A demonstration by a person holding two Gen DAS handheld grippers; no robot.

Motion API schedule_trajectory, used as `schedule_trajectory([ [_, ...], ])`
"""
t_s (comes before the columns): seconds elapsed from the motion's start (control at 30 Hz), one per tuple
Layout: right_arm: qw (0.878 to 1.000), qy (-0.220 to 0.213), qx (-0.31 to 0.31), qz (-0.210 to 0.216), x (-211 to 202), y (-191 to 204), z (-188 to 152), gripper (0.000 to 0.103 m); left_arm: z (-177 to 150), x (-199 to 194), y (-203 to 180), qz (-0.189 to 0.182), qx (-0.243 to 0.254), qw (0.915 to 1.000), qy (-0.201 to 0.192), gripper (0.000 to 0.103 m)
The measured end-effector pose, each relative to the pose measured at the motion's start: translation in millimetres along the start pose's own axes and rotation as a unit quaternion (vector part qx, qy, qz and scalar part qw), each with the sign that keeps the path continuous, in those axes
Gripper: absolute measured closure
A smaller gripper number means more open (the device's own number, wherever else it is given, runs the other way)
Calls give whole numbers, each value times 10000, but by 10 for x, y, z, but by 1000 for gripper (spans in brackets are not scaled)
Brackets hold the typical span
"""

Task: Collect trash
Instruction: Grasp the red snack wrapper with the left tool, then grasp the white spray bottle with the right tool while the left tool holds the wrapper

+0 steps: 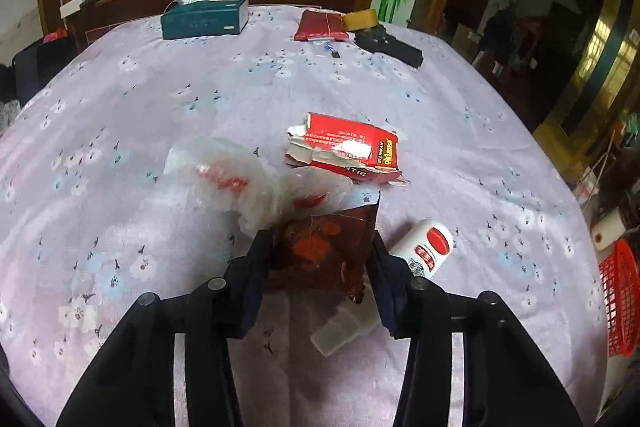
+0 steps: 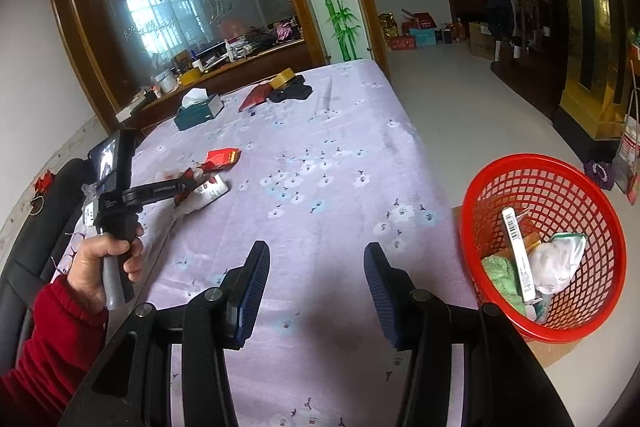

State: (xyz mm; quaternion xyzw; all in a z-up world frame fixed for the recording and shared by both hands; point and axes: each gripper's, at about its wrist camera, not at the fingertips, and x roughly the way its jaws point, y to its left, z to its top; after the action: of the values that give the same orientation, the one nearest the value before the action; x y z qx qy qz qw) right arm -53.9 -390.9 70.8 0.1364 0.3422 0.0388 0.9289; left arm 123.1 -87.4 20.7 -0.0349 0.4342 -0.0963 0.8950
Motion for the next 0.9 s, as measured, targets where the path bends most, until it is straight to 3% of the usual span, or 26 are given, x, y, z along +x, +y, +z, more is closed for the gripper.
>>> schedule_trajectory([
  [0.27, 9997, 101, -165, 111, 111, 142, 77, 50, -112, -166, 156, -142, -188, 9997, 5, 64],
  [0.47, 9951, 546, -297, 775, 436, 381, 273, 50, -336, -607, 216, -284, -301, 9984, -384, 64],
  [0.67, 9820, 1076, -835, 1311, 1024, 869, 567, 50, -638, -955, 259, -238, -492, 9956, -758, 63],
  [0.9, 9665, 1508, -1253, 1656, 1996, 1416, 919, 51, -748, -1010, 292, -62, -497, 9947, -903, 63],
])
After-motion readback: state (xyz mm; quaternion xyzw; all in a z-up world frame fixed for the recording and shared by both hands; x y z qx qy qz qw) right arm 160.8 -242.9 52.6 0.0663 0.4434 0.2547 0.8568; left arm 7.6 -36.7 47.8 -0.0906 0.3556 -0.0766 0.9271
